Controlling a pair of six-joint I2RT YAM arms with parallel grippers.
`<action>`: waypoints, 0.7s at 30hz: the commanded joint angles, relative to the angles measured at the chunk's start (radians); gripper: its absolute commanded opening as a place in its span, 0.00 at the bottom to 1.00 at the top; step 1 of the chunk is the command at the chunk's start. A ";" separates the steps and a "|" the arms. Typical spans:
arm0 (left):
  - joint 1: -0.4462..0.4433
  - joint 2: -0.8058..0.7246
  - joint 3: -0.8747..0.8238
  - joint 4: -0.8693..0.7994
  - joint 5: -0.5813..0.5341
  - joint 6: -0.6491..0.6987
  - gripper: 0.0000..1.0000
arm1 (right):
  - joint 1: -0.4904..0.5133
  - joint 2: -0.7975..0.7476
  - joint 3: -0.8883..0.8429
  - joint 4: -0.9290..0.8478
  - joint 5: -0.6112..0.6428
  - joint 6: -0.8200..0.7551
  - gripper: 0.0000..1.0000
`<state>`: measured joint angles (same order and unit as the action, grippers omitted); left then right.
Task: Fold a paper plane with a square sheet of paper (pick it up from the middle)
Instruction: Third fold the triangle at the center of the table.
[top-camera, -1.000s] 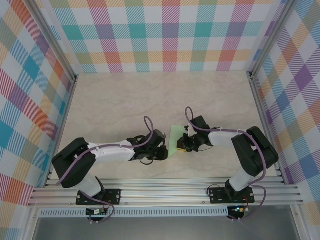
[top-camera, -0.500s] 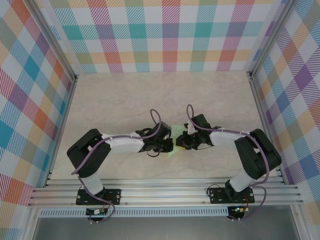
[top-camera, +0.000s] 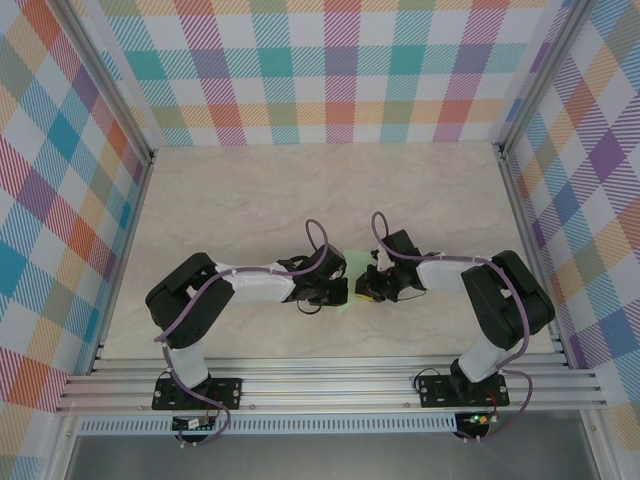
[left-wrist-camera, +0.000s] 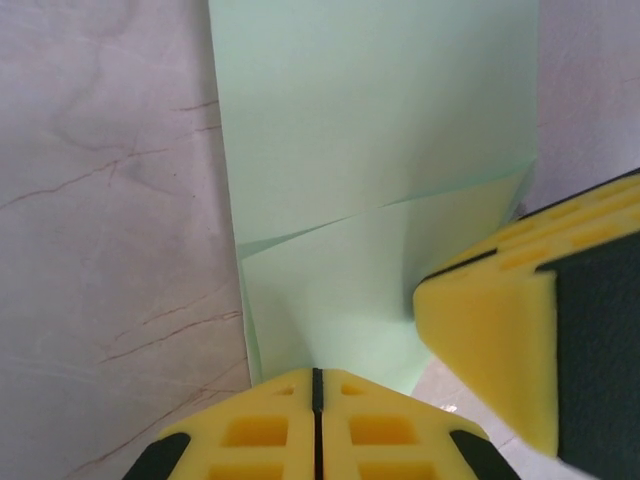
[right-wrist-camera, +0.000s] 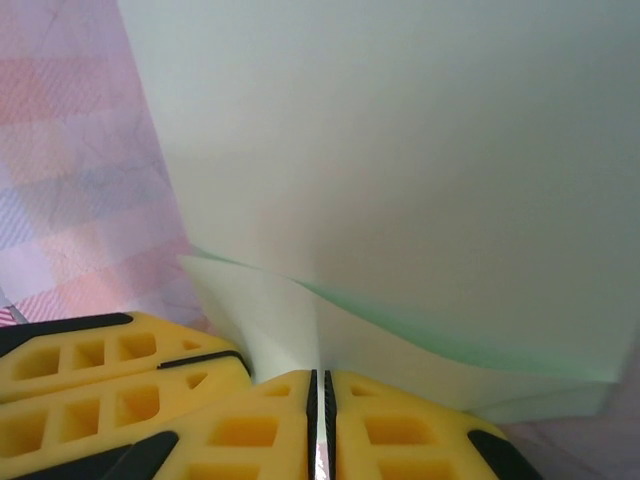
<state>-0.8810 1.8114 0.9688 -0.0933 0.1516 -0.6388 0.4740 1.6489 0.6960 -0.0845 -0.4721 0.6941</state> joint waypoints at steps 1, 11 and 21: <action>0.005 0.055 -0.027 -0.086 -0.021 0.010 0.07 | -0.036 0.018 0.032 -0.036 0.017 -0.050 0.14; 0.005 0.046 -0.091 -0.057 -0.016 -0.011 0.07 | -0.164 0.043 0.050 -0.039 -0.055 -0.106 0.16; -0.002 0.005 -0.082 -0.025 0.014 -0.024 0.09 | -0.252 0.018 0.107 -0.095 -0.149 -0.164 0.22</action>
<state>-0.8810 1.7985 0.9318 -0.0387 0.1593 -0.6479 0.2199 1.6897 0.7750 -0.1410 -0.5632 0.5751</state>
